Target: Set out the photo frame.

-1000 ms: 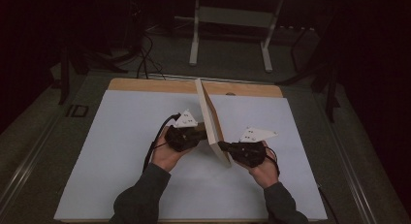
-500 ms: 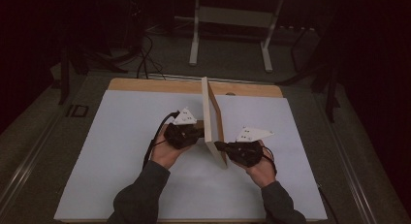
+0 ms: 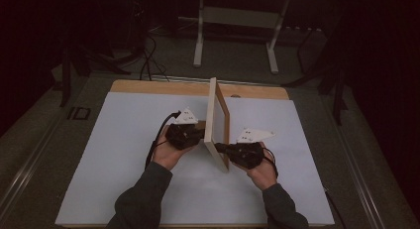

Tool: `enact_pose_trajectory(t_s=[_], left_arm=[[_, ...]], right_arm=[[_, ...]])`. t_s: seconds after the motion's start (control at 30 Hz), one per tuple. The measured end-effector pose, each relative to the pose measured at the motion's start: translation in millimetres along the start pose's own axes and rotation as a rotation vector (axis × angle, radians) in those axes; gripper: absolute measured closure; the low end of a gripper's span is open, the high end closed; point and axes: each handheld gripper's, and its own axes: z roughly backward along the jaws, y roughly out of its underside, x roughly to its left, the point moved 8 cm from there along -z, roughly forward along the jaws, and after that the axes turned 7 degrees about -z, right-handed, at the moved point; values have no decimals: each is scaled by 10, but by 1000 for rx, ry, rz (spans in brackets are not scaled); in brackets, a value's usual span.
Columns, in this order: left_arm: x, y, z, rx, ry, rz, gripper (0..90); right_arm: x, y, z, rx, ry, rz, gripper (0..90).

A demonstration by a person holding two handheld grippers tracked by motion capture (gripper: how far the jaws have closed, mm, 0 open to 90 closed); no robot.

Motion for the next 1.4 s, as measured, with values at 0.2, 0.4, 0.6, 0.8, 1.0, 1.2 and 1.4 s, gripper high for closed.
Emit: enact_pose_trajectory(t_s=[0.2,0.4,0.6,0.8,1.0,1.2,1.4], left_arm=[[50,10,-3,-4,1,19,900],[91,12,-10,-17,10,34,900],[138,9,-17,-23,3,36,900],[175,20,-21,-40,18,55,900],[175,23,-21,-42,18,71,896],[183,42,7,-40,5,85,844],[187,63,63,-32,-26,78,770]], right_arm=[[16,-35,-50,19,25,31,900],[14,-58,-94,13,27,20,900],[13,-82,-146,-2,33,3,900],[8,-101,-191,-13,36,-7,900],[12,-64,-188,3,54,13,891],[-7,-31,-137,4,63,17,875],[-62,8,-50,3,73,5,851]])
